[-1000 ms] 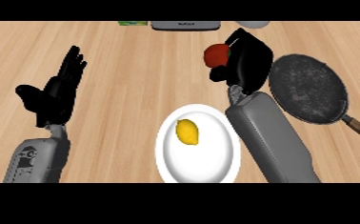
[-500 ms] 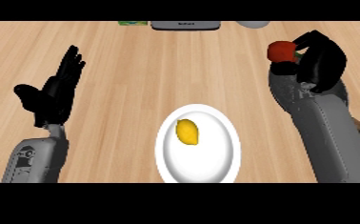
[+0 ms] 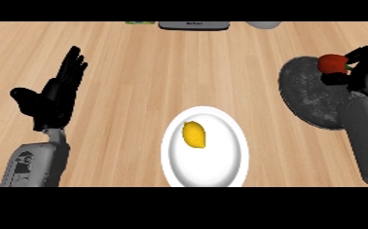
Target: Pick the bell pepper from the plate and place it in the pan
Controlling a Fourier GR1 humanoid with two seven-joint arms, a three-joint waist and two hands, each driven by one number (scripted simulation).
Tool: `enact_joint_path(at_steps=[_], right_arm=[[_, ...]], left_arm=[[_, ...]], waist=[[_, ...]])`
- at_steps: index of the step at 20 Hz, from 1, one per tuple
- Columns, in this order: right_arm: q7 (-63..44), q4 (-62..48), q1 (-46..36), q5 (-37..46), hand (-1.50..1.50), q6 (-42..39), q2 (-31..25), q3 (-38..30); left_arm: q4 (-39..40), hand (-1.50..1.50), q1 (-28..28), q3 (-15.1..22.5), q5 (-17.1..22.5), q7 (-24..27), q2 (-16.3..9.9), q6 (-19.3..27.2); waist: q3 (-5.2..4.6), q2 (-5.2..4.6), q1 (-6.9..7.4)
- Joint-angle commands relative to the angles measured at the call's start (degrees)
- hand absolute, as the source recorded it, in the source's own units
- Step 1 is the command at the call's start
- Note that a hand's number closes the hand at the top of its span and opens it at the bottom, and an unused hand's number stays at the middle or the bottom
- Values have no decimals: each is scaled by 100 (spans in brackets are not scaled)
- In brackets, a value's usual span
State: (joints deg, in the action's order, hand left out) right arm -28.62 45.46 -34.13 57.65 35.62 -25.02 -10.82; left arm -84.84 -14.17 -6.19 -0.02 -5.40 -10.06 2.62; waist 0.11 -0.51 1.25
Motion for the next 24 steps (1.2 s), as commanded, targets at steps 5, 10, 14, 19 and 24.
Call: enact_joint_path(at_steps=[5, 10, 14, 19, 24], right_arm=[[1879, -2229, -516, -833, 150, 699, -464, -832], [2464, -2267, -431, -2084, -150, -574, -121, -1521], [3137, -2658, -505, -2532, -150, -908, -208, -1931], [4310, -2685, -434, -2794, -150, -574, -343, -2224], [5292, -2081, -117, -3638, -150, -248, 1, -2879]], left_arm=[[2, 0, -157, -9, 18, -57, 1, -22], [120, 0, -154, -5, -32, 113, 24, 2], [-1, 0, 89, -39, 94, 129, -115, -249], [440, 0, -389, -14, -62, 55, 59, 26], [32, 0, 207, -147, 68, 121, -85, -112]], waist=[[11, -40, 92], [28, -67, 77], [21, -53, 147], [17, -58, 23], [2, 49, -71]])
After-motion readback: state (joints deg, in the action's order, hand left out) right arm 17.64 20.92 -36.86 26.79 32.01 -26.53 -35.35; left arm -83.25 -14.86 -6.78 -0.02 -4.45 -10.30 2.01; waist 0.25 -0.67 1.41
